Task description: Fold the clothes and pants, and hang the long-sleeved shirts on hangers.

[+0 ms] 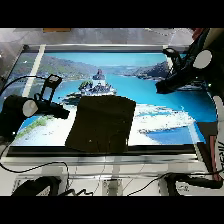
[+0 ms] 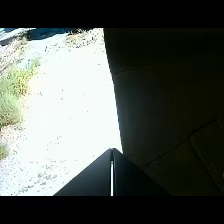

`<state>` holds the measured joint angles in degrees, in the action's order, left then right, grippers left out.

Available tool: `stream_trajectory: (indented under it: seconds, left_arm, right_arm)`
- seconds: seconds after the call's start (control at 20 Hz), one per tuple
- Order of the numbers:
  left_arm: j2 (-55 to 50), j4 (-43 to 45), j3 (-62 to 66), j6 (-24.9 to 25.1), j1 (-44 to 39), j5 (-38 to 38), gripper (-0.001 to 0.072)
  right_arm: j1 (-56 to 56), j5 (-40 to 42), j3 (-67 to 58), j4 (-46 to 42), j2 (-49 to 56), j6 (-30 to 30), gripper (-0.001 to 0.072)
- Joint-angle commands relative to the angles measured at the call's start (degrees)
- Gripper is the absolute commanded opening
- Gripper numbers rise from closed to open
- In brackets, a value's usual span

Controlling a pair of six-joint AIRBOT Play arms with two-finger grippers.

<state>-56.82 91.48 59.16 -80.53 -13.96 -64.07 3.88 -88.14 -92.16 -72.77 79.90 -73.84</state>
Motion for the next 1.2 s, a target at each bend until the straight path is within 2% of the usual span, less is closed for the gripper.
stream_trajectory:
  seconds: [0.0,0.2,0.25,0.3,0.35,0.4,0.45,0.5,0.55,0.65,0.8,0.9,0.95,1.0,1.05,1.15]
  left_arm:
    - [0.02,0.0,0.07,0.0,0.0,0.02,0.0027]
    - [0.0,0.0,0.02,0.02,0.0,-0.02,0.0039]
    - [0.0,0.0,0.02,0.02,0.0,0.02,0.0123]
    - [0.0,0.0,0.02,0.0,0.0,-0.02,0.0357]
    - [0.0,-0.02,0.02,0.0,0.0,0.0,0.0534]
    - [0.0,-0.22,0.02,-0.02,0.0,0.0,0.0563]
    - [0.0,-0.22,0.02,0.0,0.0,-0.02,0.0564]
    - [0.0,-0.24,0.02,-0.02,0.0,-0.04,0.0563]
    - [0.0,-0.24,0.02,-0.04,0.0,-0.04,0.0563]
    - [0.0,-0.7,0.02,-0.31,0.0,-0.02,0.0563]
    - [0.0,-0.9,0.02,-0.44,0.0,-0.02,0.0563]
    - [0.0,-1.11,0.0,-0.44,0.0,0.02,0.0564]
    - [0.0,-1.11,0.0,-0.44,0.0,0.0,0.0563]
    - [0.0,-1.11,0.0,-0.44,0.0,0.0,0.0563]
    - [0.0,-1.11,0.0,-0.44,0.0,0.0,0.0564]
    - [0.0,-1.14,0.0,-0.44,0.0,-0.04,0.0563]
  right_arm:
    - [-0.02,-0.57,13.38,5.86,-7.02,4.66,0.0038]
    - [-0.02,1.25,34.25,11.47,-18.29,8.02,0.0038]
    - [0.17,1.11,39.54,14.01,-20.46,8.41,0.0037]
    - [0.22,1.2,44.06,16.7,-21.79,8.41,0.0038]
    - [0.22,1.7,47.93,18.95,-22.36,8.41,0.0038]
    - [0.22,2.95,51.69,21.9,-22.29,8.41,0.0078]
    - [0.22,5.07,54.58,24.13,-22.23,8.39,0.0261]
    - [0.22,7.87,57.44,25.73,-22.23,8.41,0.0518]
    - [0.22,10.67,59.82,26.16,-22.23,8.39,0.0541]
    - [0.22,15.47,63.39,27.15,-22.21,6.27,0.054]
    - [0.33,20.33,65.92,30.58,-21.53,5.07,0.0454]
    - [2.12,21.9,65.9,32.83,-18.88,5.05,0.0456]
    - [3.56,22.56,65.9,34.36,-17.0,5.09,0.0467]
    - [5.49,24.02,65.9,35.95,-14.84,5.25,0.0553]
    - [7.43,26.25,65.9,37.09,-13.07,5.55,0.0599]
    - [10.73,29.9,65.9,37.7,-10.78,5.51,0.0598]
